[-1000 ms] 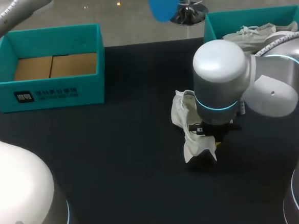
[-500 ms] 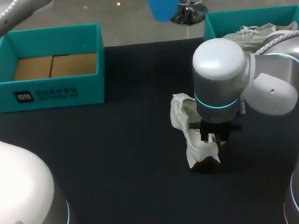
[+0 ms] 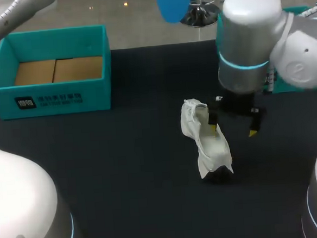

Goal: Take the shoe out of the shoebox, open the shoe tongue, remove and reinsert the insole, then place the shoe into the shoebox

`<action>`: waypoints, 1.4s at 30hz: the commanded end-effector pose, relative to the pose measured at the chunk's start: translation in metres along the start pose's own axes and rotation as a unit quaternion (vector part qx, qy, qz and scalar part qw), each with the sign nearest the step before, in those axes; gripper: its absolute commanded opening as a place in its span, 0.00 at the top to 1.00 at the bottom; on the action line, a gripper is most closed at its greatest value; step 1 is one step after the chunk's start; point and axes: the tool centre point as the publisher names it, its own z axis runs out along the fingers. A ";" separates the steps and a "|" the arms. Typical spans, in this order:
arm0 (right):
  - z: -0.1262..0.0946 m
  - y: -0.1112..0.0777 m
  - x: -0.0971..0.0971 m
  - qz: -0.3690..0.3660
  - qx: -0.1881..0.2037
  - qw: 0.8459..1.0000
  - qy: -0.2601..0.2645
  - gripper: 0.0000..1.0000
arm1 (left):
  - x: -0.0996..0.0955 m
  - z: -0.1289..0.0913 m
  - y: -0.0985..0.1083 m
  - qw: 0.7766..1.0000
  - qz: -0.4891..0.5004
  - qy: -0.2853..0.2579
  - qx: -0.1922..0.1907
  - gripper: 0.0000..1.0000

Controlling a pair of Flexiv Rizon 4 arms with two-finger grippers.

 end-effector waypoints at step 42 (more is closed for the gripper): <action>-0.170 0.072 0.075 -0.079 0.028 0.885 0.459 0.00 | 0.000 0.000 0.001 1.000 0.001 0.000 0.001 1.00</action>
